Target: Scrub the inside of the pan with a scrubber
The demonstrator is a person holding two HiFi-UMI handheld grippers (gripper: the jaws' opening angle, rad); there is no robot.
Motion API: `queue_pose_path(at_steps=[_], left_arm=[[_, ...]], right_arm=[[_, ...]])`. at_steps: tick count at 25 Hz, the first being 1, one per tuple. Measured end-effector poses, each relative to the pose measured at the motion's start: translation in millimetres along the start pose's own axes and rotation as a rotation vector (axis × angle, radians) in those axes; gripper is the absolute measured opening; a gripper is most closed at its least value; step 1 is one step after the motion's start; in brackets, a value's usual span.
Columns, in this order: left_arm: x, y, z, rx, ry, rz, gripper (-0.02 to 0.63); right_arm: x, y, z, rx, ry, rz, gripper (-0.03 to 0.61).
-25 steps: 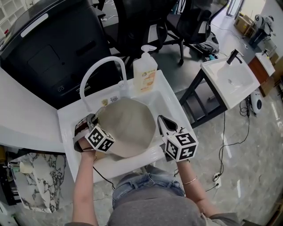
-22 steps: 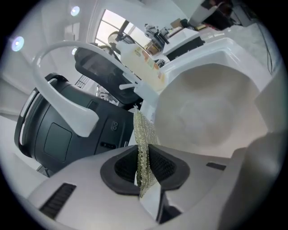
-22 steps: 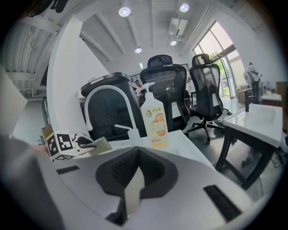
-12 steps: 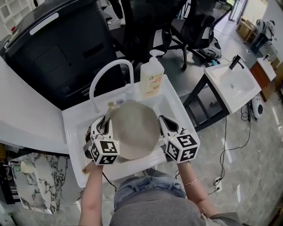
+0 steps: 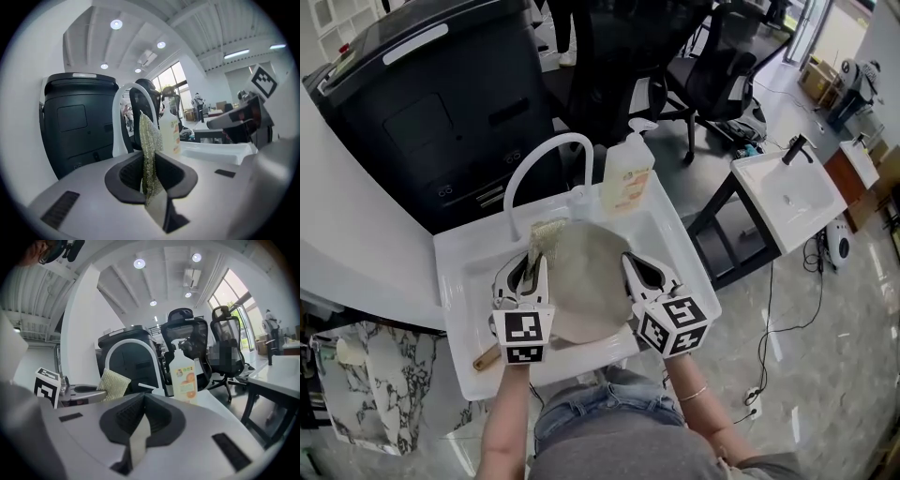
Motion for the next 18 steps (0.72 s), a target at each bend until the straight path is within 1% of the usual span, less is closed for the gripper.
queue_pose_path(at_steps=[3,6,10,12,18], left_arm=[[6.2,6.7,4.7,0.078,-0.047,0.018,0.067],[13.8,12.5,11.8,0.154,-0.077,0.055,0.067],[23.6,15.3,19.7,0.23,-0.111,0.091,0.067],[30.5,13.3,22.4,0.245,-0.126,0.104,0.067],[45.8,5.2,27.2,0.243,-0.16,0.13,0.067]], right_arm=[[-1.1,14.6,-0.8,0.025,-0.02,-0.023,0.011],[-1.1,29.0,-0.9,0.047,-0.04,-0.042,0.011],[0.3,40.9,-2.6,0.055,-0.072,-0.048,0.011],[2.0,46.3,-2.6,0.059,-0.087,-0.048,0.011],[4.7,62.8,-4.9,0.082,-0.128,-0.069,0.011]])
Point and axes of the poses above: the fingertips, and each gripper's own axes: x backward along the fingers, y to its left, z out of its underside, the point moved 7 cm from there along x, backward along the fingers, and after that the axes turned 11 degrees about y, right-handed, at the moved point
